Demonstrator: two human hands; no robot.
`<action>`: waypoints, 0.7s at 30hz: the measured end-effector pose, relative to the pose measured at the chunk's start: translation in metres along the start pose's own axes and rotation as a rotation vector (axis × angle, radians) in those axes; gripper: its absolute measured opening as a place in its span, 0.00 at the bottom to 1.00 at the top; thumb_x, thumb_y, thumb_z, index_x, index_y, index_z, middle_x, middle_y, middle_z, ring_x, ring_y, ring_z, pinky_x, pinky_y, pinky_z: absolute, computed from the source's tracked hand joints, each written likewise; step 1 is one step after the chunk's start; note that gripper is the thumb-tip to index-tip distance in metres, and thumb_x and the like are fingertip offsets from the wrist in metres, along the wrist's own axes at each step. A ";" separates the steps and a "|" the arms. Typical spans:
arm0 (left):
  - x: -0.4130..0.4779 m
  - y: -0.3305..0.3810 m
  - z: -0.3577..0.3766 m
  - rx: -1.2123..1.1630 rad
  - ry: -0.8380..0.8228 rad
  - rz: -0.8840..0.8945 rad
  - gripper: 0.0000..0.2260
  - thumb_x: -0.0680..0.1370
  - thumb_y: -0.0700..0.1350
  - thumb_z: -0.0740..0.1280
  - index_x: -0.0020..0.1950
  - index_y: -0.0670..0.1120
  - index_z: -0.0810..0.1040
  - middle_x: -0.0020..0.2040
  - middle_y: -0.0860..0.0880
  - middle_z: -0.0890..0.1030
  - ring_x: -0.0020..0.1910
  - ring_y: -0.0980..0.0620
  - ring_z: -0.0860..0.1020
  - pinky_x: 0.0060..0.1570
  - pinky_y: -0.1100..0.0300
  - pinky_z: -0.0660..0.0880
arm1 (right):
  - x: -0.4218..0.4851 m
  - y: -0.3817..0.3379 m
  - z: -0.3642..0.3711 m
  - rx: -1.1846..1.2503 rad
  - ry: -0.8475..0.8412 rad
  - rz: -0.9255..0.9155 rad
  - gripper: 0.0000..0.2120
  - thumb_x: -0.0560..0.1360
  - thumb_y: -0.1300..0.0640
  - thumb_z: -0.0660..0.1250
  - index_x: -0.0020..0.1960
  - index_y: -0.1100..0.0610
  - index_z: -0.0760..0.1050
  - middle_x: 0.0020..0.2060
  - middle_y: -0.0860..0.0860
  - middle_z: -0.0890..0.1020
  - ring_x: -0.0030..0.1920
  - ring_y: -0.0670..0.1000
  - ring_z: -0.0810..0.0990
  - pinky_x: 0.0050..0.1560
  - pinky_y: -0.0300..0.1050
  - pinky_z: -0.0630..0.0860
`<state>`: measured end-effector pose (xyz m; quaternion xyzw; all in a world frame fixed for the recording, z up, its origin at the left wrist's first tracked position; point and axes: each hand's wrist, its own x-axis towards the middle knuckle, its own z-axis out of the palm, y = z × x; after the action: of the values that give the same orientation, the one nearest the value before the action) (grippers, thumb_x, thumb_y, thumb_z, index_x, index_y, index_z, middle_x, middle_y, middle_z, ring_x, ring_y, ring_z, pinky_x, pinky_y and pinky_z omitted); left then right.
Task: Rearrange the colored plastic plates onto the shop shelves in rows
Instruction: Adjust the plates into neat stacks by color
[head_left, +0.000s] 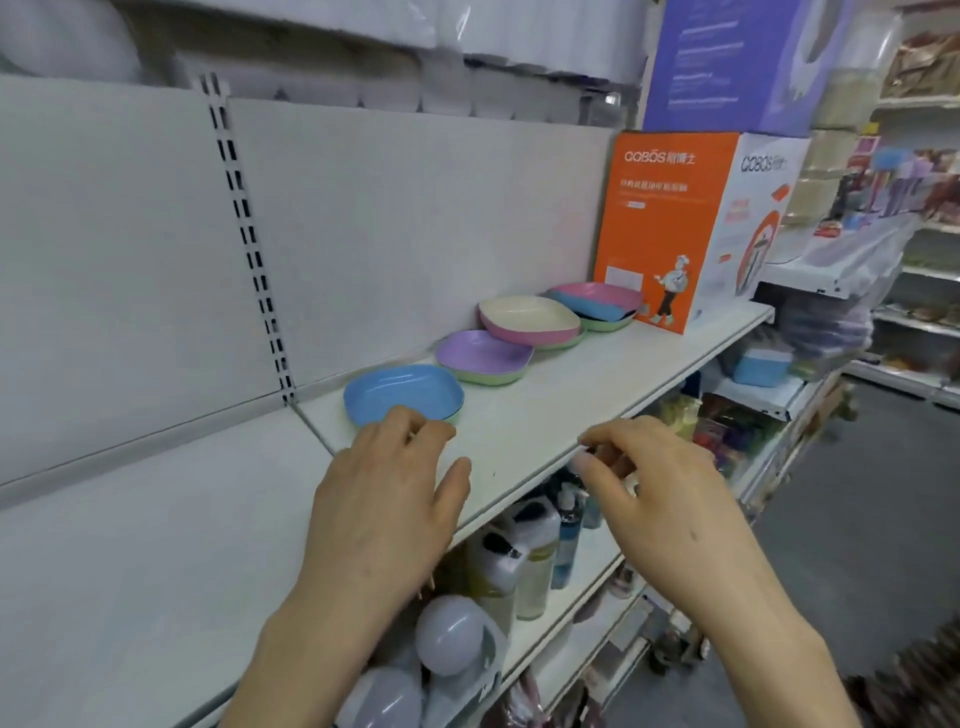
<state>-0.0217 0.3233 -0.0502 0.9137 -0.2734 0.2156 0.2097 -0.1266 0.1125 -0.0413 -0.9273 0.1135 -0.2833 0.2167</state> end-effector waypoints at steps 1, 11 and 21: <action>0.004 0.005 0.006 0.021 0.012 -0.036 0.18 0.80 0.59 0.58 0.65 0.56 0.78 0.58 0.56 0.76 0.54 0.49 0.77 0.46 0.49 0.78 | 0.011 0.011 0.003 0.024 -0.015 -0.024 0.09 0.82 0.43 0.62 0.60 0.42 0.77 0.48 0.38 0.76 0.48 0.39 0.77 0.48 0.45 0.78; 0.012 0.052 0.031 0.166 0.191 -0.448 0.13 0.81 0.53 0.65 0.65 0.54 0.79 0.61 0.54 0.76 0.57 0.48 0.77 0.46 0.50 0.78 | 0.121 0.096 0.016 0.193 -0.180 -0.241 0.08 0.80 0.43 0.62 0.57 0.41 0.77 0.49 0.39 0.77 0.49 0.42 0.78 0.51 0.51 0.79; 0.050 0.017 0.034 0.317 0.196 -0.623 0.17 0.80 0.53 0.65 0.68 0.52 0.77 0.63 0.49 0.75 0.59 0.43 0.75 0.48 0.47 0.78 | 0.247 0.137 0.043 0.127 -0.042 -0.197 0.06 0.80 0.54 0.65 0.51 0.53 0.79 0.43 0.49 0.82 0.41 0.51 0.78 0.37 0.47 0.71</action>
<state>0.0153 0.2726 -0.0478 0.9493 0.0764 0.2676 0.1460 0.0871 -0.0762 -0.0193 -0.9241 -0.0010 -0.2904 0.2485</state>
